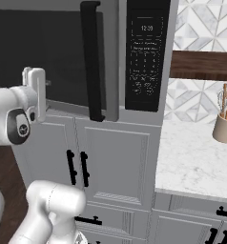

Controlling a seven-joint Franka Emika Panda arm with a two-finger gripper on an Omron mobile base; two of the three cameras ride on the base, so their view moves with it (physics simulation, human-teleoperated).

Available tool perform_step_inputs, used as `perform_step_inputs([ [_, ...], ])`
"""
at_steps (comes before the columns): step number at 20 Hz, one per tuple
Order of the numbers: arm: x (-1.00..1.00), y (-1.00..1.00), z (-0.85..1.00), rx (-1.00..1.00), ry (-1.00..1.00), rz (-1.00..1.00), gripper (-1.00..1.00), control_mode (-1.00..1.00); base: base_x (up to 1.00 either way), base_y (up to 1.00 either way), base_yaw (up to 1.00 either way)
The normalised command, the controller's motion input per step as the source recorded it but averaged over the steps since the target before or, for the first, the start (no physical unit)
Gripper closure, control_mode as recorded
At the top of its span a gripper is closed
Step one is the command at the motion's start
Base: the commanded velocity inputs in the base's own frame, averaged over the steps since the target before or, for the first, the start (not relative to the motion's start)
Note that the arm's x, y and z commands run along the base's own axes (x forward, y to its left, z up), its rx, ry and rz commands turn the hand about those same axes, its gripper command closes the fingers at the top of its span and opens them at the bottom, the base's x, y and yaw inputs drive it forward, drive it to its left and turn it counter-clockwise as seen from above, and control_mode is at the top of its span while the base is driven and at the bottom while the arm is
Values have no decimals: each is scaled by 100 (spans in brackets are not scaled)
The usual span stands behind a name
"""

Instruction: Open the microwave, place the bowl with waffle inside the microwave, then close the microwave door and turn it on.

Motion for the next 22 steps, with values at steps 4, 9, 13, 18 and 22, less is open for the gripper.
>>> perform_step_inputs([
  [4,39,-10,0,0,0,9,-100,-100,0,0,0],
  [9,42,-10,0,0,0,9,-100,-100,0,0,0],
  [13,42,-8,0,0,0,8,-100,-100,0,0,0],
  [18,22,-1,0,0,0,7,-100,-100,0,0,0],
  [22,0,0,0,0,0,0,-100,-100,0,0,0],
])
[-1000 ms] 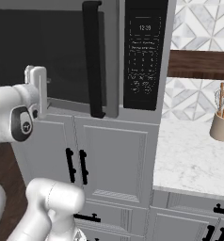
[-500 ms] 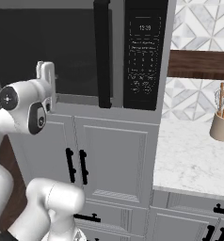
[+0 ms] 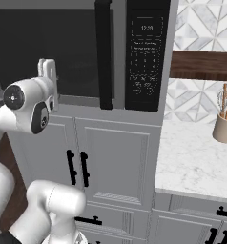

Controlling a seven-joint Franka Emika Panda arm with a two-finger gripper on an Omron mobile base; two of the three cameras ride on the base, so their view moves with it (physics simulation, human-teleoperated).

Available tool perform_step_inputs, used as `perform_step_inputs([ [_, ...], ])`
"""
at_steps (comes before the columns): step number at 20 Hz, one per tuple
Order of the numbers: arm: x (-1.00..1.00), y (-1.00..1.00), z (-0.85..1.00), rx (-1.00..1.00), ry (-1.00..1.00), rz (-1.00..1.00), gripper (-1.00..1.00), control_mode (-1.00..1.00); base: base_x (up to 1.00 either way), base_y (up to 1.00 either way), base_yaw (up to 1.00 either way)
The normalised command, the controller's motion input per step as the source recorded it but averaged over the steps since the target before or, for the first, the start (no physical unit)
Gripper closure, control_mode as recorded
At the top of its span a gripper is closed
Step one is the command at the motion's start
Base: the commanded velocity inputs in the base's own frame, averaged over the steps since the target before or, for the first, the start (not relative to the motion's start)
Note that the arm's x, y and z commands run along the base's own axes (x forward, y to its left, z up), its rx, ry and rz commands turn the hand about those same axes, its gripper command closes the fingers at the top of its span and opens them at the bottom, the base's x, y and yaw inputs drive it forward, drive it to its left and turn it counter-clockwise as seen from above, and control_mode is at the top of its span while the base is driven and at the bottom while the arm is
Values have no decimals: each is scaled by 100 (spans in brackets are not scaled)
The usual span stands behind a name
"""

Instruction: Open the microwave, place the bowl with waffle inside the microwave, then close the microwave door and turn it on.

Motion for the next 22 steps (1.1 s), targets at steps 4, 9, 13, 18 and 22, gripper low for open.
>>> perform_step_inputs([
  [4,-19,-1,6,-3,-4,0,-100,-100,0,0,0],
  [9,-71,-16,49,-19,-4,0,-100,-100,0,0,0],
  [13,-74,-28,32,-27,0,-3,-100,-100,0,0,0],
  [18,-65,-39,28,-29,0,-3,-100,-100,0,0,0],
  [22,-45,-46,35,-29,0,-1,-100,-100,0,0,0],
])
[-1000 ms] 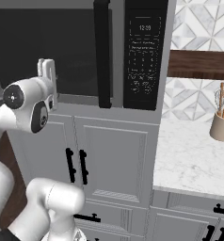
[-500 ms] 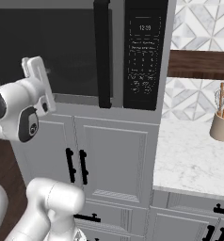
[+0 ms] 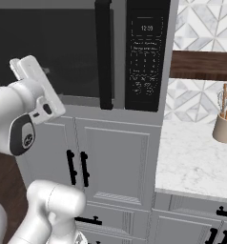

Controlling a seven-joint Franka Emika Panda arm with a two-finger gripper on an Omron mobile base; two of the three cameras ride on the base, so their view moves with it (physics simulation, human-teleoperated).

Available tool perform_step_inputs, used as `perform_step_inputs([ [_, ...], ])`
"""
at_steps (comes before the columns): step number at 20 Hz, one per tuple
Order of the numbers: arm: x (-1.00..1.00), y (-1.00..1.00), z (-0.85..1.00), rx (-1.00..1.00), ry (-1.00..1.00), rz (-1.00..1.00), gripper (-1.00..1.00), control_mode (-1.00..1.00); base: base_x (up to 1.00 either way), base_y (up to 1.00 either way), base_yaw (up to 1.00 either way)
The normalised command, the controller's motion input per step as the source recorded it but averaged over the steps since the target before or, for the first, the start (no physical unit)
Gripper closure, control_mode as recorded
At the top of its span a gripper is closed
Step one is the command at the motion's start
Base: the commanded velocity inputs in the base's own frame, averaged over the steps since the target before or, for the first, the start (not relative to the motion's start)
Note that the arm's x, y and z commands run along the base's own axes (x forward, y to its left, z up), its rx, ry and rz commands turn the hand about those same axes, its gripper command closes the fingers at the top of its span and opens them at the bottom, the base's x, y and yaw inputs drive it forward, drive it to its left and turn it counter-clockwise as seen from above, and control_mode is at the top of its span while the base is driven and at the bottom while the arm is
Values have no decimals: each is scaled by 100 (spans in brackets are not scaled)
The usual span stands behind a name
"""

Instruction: Open the microwave, place the bowl with waffle inside the microwave, then close the microwave door and turn it on.

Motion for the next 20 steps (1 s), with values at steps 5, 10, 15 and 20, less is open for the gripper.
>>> perform_step_inputs([
  [5,-48,-57,28,-28,3,0,-100,-100,0,0,0],
  [10,-41,-64,32,-27,12,0,-100,-100,0,0,0],
  [15,-47,-59,29,-25,15,0,-100,-100,0,0,0],
  [20,-57,-56,1,-28,6,0,-100,-100,0,0,0],
])
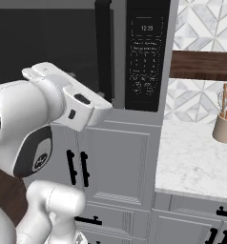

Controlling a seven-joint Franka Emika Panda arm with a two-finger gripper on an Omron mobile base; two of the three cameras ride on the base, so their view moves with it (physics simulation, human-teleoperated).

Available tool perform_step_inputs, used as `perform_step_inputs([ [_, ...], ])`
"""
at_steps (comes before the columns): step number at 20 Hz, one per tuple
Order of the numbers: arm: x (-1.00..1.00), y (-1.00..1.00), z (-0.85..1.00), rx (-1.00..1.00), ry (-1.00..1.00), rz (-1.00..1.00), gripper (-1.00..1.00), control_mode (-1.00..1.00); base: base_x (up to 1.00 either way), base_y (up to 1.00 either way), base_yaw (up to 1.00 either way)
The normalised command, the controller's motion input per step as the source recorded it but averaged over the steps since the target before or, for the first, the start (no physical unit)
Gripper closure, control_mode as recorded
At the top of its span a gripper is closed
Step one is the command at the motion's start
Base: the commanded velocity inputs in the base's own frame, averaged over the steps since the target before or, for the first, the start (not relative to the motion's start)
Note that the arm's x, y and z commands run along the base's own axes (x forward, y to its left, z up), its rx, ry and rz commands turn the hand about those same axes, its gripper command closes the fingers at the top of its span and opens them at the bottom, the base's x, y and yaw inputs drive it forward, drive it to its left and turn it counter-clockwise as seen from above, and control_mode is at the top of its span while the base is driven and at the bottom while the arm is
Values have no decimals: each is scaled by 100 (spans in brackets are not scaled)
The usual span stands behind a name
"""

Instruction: Open the microwave, place the bowl with waffle inside the microwave, then close the microwave door and turn it on.

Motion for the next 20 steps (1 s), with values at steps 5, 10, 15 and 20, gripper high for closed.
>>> perform_step_inputs([
  [5,-18,-94,-27,-20,0,2,-100,-100,0,0,0],
  [10,0,-75,-48,-21,-1,6,-100,-100,0,0,0],
  [15,16,-50,-52,-20,-2,5,-100,-100,0,0,0],
  [20,52,5,-53,-17,-2,4,-100,-100,0,0,0],
])
